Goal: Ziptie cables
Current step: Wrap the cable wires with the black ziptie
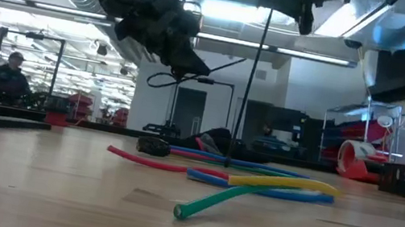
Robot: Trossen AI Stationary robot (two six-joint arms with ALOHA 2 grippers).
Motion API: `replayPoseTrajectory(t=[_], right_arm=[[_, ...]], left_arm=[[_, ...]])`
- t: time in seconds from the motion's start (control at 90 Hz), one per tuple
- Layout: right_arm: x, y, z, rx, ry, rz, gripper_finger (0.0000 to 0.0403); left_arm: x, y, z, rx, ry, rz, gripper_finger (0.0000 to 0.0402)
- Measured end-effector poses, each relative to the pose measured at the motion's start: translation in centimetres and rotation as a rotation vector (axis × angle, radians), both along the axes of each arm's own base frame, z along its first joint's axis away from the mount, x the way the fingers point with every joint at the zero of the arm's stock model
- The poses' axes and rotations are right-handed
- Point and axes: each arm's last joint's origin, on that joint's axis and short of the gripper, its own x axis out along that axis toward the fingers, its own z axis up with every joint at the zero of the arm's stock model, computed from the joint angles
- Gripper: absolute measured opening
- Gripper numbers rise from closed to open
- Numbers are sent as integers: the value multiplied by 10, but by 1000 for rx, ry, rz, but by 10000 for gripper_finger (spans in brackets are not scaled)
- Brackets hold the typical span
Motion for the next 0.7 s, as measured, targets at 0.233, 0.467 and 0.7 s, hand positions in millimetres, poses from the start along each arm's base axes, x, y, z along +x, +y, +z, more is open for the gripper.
replayPoseTrajectory(t=[0.233, 0.467, 0.7], right_arm=[[1, 0, 0, -69, 25, 13, 179], [10, 0, -12, -89, 82, 24, 179], [11, 0, -13, -69, 78, 27, 179]], left_arm=[[0, 0, 0, 1, -2, -1, 0], [0, -1, 0, 1, -2, -1, 0], [0, -1, 1, 4, -3, -3, 0]])
